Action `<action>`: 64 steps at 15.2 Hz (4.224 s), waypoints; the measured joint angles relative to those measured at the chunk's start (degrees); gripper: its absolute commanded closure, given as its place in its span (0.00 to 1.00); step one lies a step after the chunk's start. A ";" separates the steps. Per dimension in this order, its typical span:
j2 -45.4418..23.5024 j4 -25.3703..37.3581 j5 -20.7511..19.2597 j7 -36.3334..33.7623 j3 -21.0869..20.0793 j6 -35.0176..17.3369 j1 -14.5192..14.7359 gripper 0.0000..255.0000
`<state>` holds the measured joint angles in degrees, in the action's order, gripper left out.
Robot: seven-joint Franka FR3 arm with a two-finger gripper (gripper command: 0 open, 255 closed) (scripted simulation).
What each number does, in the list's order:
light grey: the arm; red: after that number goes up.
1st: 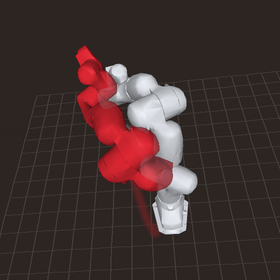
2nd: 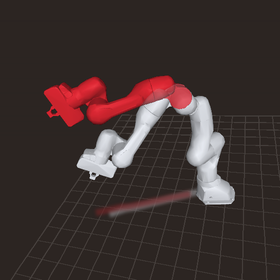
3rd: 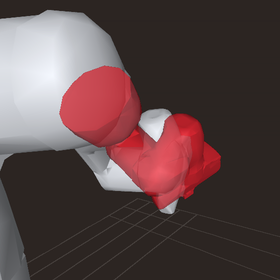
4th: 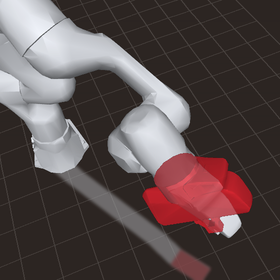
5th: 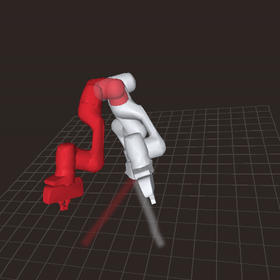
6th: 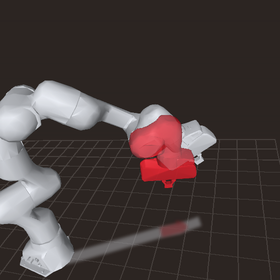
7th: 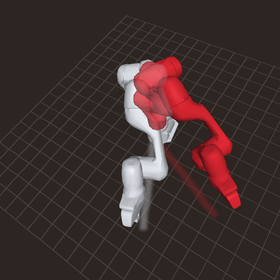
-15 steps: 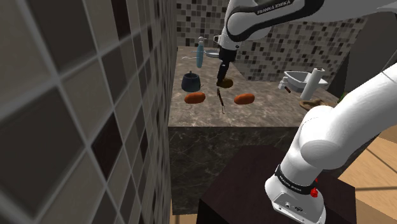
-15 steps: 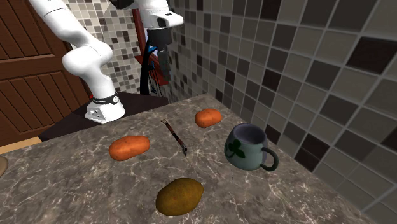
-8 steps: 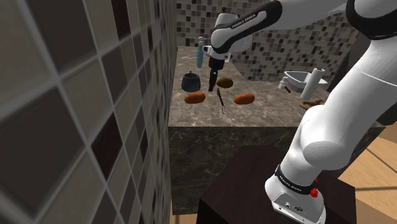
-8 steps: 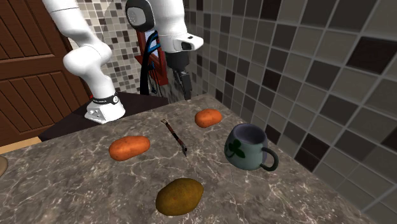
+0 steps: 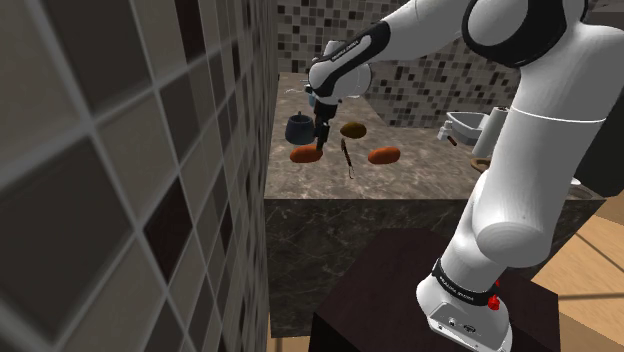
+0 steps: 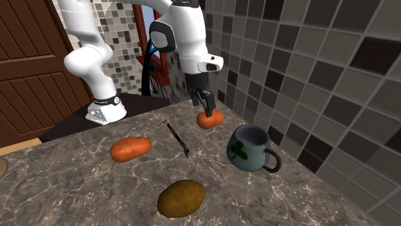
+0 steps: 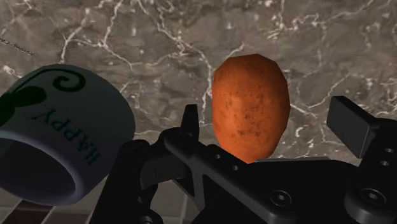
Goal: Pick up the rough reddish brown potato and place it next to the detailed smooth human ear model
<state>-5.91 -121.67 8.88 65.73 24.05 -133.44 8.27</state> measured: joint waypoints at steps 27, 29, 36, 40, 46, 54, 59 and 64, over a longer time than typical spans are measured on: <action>-2.33 -0.41 1.66 1.20 -0.42 -2.54 -0.06 1.00; -1.63 0.25 1.08 0.76 -0.28 -1.27 0.01 1.00; 1.17 2.86 -1.12 -1.15 -0.01 3.75 0.36 1.00; 2.37 4.67 -2.01 -1.82 0.11 6.61 0.40 1.00; 4.31 7.27 -3.28 -2.76 0.20 10.91 0.45 1.00; 10.92 3.42 -6.40 -2.63 1.01 13.14 -0.45 1.00; 19.88 -4.80 -10.62 -0.83 2.51 13.18 -3.08 1.00; 28.68 -11.81 -14.99 1.52 4.05 14.40 -6.77 1.00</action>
<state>22.78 -133.48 -6.11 67.24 28.10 -119.04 1.50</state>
